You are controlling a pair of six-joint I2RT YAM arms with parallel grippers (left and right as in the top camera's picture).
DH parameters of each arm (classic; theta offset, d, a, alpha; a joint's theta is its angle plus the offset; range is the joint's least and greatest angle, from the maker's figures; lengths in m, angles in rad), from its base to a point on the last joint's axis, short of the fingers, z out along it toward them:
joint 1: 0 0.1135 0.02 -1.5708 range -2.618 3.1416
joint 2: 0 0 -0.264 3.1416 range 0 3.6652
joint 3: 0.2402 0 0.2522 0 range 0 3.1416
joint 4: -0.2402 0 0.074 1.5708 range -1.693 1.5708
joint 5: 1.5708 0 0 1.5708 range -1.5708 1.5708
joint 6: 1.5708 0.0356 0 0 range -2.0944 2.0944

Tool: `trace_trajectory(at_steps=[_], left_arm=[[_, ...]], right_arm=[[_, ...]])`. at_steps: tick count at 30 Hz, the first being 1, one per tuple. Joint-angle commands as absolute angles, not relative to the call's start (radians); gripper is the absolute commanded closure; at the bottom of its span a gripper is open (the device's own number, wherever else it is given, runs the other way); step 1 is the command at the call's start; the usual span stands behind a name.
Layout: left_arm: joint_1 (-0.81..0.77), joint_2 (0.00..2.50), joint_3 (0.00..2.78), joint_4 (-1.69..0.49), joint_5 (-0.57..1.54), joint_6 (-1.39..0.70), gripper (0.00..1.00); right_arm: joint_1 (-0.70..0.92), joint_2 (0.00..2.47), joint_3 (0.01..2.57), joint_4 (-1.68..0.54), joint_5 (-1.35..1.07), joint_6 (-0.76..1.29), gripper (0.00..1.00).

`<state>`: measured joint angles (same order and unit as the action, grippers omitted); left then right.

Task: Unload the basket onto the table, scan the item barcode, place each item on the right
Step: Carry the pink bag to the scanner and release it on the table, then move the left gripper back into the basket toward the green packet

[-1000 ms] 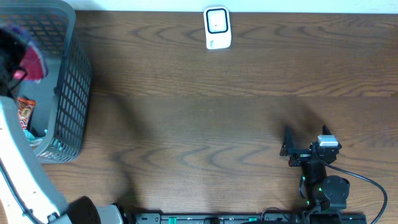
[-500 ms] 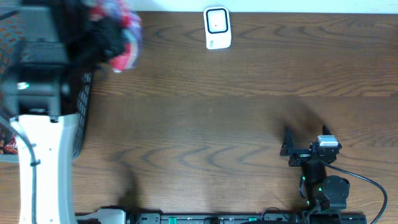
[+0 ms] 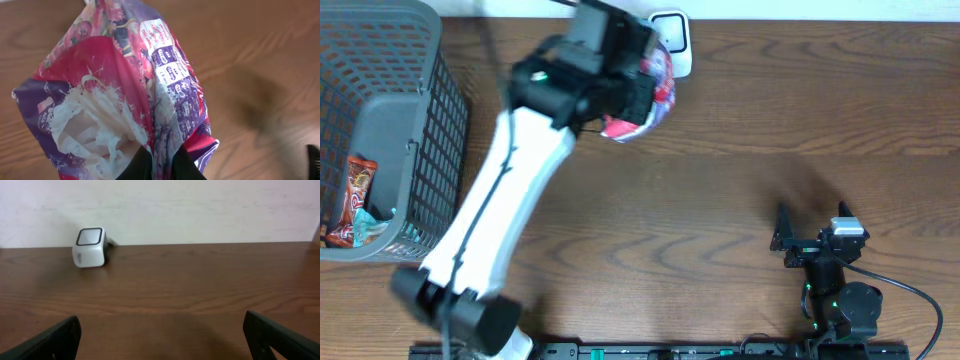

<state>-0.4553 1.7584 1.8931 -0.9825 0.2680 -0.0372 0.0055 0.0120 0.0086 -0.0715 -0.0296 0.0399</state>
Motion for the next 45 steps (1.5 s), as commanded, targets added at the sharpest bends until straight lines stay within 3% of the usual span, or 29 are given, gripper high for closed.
trace_trajectory(at_steps=[1, 10, 12, 14, 15, 18, 29, 45], left_arm=[[-0.481, 1.839, 1.899, -0.969, 0.276, 0.007, 0.93], [-0.508, 2.042, 1.899, -0.879, 0.276, 0.003, 0.89], [-0.508, 2.065, 1.899, -0.872, 0.276, 0.003, 0.52], [-0.508, 2.073, 1.899, -0.871, 0.276, 0.003, 0.21], [-0.507, 2.073, 1.899, -0.871, 0.276, 0.003, 0.13], [-0.504, 2.057, 1.908, -0.869, 0.276, 0.003, 0.02], [-0.413, 1.854, 1.927, -0.866, 0.276, 0.003, 0.01], [0.006, 1.562, 1.927, -0.889, 0.170, -0.137, 0.00]], right_arm=[[0.001, 0.007, 0.006, -0.074, -0.028, 0.025, 0.01], [0.001, 0.007, 0.006, -0.074, -0.028, 0.025, 0.01], [0.001, 0.007, 0.006, -0.074, -0.028, 0.025, 0.01], [0.001, 0.007, 0.006, -0.074, -0.028, 0.025, 0.01], [0.001, 0.007, 0.006, -0.074, -0.028, 0.025, 0.01], [0.001, 0.007, 0.006, -0.074, -0.028, 0.025, 0.01], [0.001, 0.007, 0.006, -0.074, -0.028, 0.025, 0.01], [0.001, 0.007, 0.006, -0.074, -0.028, 0.025, 0.01]])
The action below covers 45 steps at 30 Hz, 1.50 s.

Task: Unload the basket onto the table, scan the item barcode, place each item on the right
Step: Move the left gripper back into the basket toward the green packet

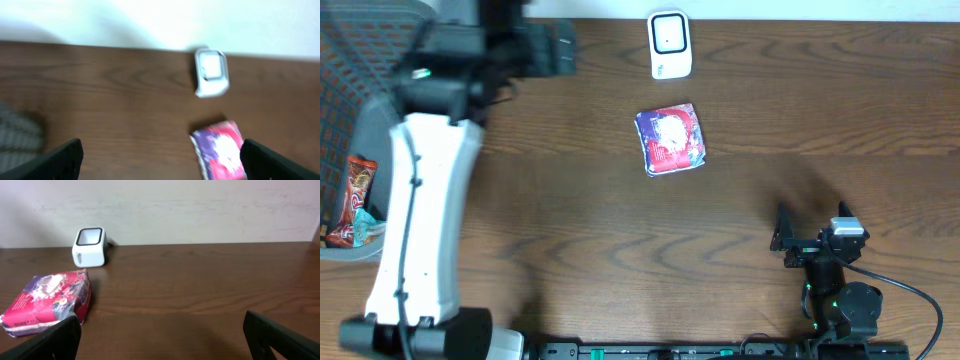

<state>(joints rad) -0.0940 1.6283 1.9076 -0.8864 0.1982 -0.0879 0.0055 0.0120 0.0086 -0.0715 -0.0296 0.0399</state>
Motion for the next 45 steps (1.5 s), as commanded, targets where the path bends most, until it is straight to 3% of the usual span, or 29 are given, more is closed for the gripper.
trace_trajectory(at_steps=[1, 13, 25, 35, 45], left_arm=[[0.037, 1.552, 1.927, -0.889, 0.170, -0.137, 0.00], [0.425, 1.575, 1.896, -1.044, -0.058, -0.334, 0.00], [0.649, 1.731, 1.845, -1.164, -0.168, -0.410, 0.00], [0.679, 1.909, 1.820, -1.239, -0.169, -0.414, 0.00], [0.679, 1.981, 1.684, -1.208, -0.170, -0.561, 0.00]], right_arm=[[0.001, 0.007, 0.006, -0.074, -0.028, 0.025, 0.01], [0.001, 0.007, 0.006, -0.074, -0.028, 0.025, 0.01], [0.001, 0.007, 0.006, -0.074, -0.028, 0.025, 0.01], [0.001, 0.007, 0.006, -0.074, -0.028, 0.025, 0.01], [0.001, 0.007, 0.006, -0.074, -0.028, 0.025, 0.01]])
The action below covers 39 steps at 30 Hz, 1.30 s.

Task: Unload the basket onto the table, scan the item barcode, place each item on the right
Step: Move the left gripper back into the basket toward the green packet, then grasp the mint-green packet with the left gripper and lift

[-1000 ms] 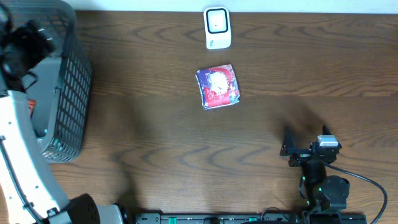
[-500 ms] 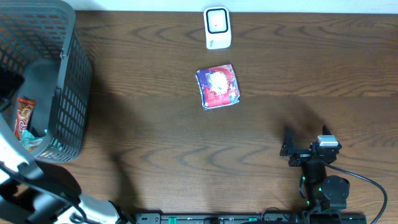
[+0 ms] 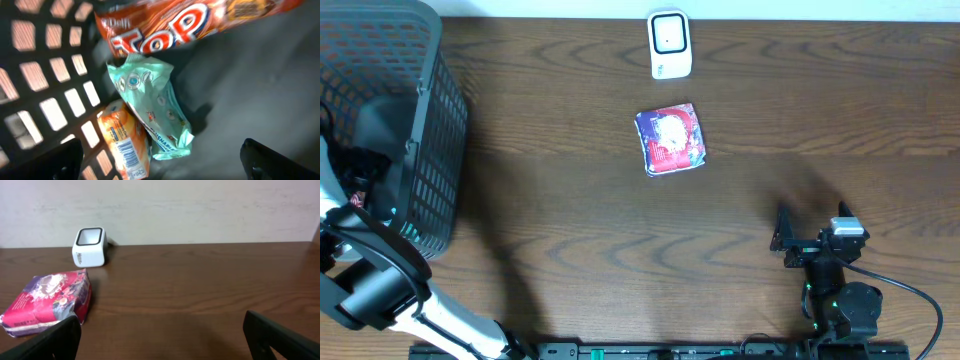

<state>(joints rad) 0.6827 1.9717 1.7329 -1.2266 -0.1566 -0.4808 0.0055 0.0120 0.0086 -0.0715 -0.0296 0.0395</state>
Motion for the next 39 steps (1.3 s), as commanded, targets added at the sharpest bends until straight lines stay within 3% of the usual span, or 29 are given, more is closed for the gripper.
trace_trajectory(at_steps=[1, 9, 12, 16, 21, 28, 30, 35, 37, 39], left_arm=[[0.680, 1.981, 1.663, -1.192, -0.169, -0.563, 0.00], [0.680, 1.981, 1.553, -1.097, -0.170, -0.562, 0.02], [0.680, 1.981, 1.523, -1.067, -0.170, -0.562, 0.18], [0.679, 1.981, 1.497, -1.040, -0.169, -0.562, 0.47], [0.680, 1.981, 1.494, -1.037, -0.169, -0.562, 0.67], [0.680, 1.981, 1.494, -1.042, -0.169, -0.561, 0.67], [0.680, 1.981, 1.494, -1.050, -0.169, -0.554, 0.51], [0.680, 1.981, 1.464, -1.047, -0.169, -0.555, 0.52], [0.680, 1.981, 1.443, -1.036, -0.169, -0.555, 0.60], [0.680, 1.981, 1.428, -1.025, -0.169, -0.555, 0.78]], right_arm=[[0.001, 0.007, 0.006, -0.074, -0.028, 0.025, 0.01], [0.001, 0.007, 0.006, -0.074, -0.028, 0.025, 0.01], [0.001, 0.007, 0.006, -0.074, -0.028, 0.025, 0.01], [0.001, 0.007, 0.006, -0.074, -0.028, 0.025, 0.01], [0.001, 0.007, 0.006, -0.074, -0.028, 0.025, 0.01], [0.001, 0.007, 0.006, -0.074, -0.028, 0.025, 0.01], [0.001, 0.007, 0.006, -0.074, -0.028, 0.025, 0.01], [0.001, 0.007, 0.006, -0.074, -0.028, 0.025, 0.01], [0.001, 0.007, 0.006, -0.074, -0.028, 0.025, 0.01], [0.001, 0.007, 0.006, -0.074, -0.028, 0.025, 0.01]])
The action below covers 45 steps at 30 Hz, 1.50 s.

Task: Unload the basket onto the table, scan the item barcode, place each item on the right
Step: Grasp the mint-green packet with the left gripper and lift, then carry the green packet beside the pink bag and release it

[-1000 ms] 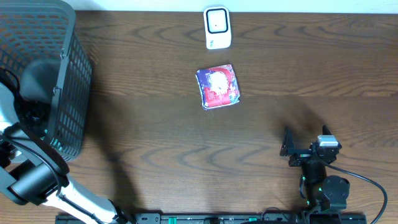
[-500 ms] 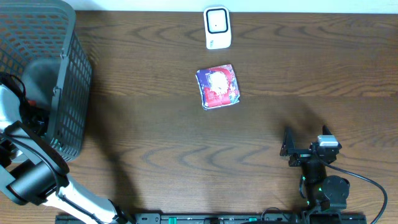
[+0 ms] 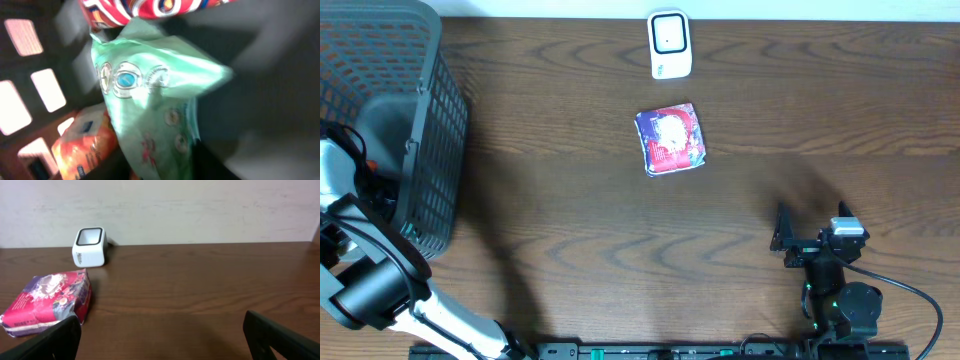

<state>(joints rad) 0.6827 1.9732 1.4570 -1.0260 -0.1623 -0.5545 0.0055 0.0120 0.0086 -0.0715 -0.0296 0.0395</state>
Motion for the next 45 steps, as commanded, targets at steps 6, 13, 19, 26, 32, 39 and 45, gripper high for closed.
trace_trajectory(at_steps=[6, 13, 19, 26, 32, 39, 45], left_arm=[[0.680, 1.979, 1.451, -1.039, -0.169, -0.554, 0.93], [0.679, 1.903, 1.494, -1.053, -0.089, -0.554, 0.93], [0.679, 1.705, 1.510, -0.927, 0.175, -0.509, 0.93], [0.670, 1.459, 1.510, -0.750, 0.220, -0.509, 0.93], [0.623, 1.276, 1.510, -0.649, 0.255, -0.468, 0.93], [0.451, 1.182, 1.510, -0.592, 0.357, -0.436, 0.93], [0.210, 1.208, 1.509, -0.617, 0.383, -0.252, 0.93]], right_arm=[[0.001, 0.007, 0.006, -0.074, -0.028, 0.025, 0.01], [0.001, 0.007, 0.006, -0.074, -0.028, 0.025, 0.01], [0.001, 0.007, 0.006, -0.074, -0.028, 0.025, 0.01], [0.001, 0.007, 0.006, -0.074, -0.028, 0.025, 0.01], [0.001, 0.007, 0.006, -0.074, -0.028, 0.025, 0.01], [0.001, 0.007, 0.006, -0.074, -0.028, 0.025, 0.01], [0.001, 0.007, 0.006, -0.074, -0.028, 0.025, 0.01]])
